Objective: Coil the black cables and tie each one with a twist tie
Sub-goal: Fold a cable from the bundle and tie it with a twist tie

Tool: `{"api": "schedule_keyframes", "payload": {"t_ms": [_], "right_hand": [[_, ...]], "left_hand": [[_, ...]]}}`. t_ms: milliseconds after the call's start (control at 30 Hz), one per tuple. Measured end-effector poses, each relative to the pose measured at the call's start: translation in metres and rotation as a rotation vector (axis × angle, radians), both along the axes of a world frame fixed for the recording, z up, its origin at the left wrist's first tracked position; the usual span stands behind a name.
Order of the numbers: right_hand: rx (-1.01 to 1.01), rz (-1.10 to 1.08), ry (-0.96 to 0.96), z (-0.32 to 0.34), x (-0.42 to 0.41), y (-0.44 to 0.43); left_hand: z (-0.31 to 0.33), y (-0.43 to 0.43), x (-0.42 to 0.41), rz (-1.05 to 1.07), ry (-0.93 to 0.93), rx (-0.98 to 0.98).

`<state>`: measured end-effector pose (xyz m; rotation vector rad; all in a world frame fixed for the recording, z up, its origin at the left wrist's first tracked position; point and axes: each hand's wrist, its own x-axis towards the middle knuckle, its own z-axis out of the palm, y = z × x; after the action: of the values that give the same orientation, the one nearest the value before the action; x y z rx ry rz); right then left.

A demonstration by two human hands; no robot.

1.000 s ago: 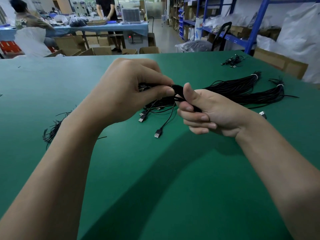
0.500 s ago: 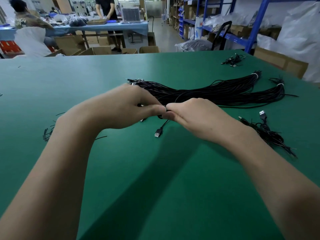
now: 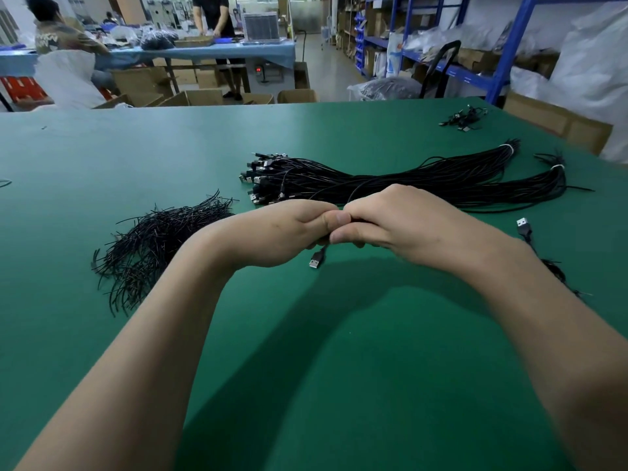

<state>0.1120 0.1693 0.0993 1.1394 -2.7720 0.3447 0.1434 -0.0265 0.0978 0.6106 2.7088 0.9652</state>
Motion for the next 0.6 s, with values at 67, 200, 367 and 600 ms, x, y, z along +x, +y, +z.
{"api": "schedule_keyframes", "payload": {"t_ms": [67, 200, 367, 600], "right_hand": [[0.0, -0.028, -0.071, 0.003, -0.003, 0.006], [-0.107, -0.091, -0.298, 0.004, -0.012, 0.018], [-0.355, -0.152, -0.633, 0.004, -0.018, 0.042], [-1.001, -0.085, -0.621, -0.024, 0.001, -0.017]], "left_hand": [[-0.001, 0.005, -0.001, -0.008, 0.036, 0.011], [-0.005, 0.008, -0.007, 0.059, 0.167, -0.019], [-0.005, 0.01, -0.009, 0.353, 0.317, 0.313], [-0.036, 0.052, -0.004, 0.59, 0.356, 0.603]]}}
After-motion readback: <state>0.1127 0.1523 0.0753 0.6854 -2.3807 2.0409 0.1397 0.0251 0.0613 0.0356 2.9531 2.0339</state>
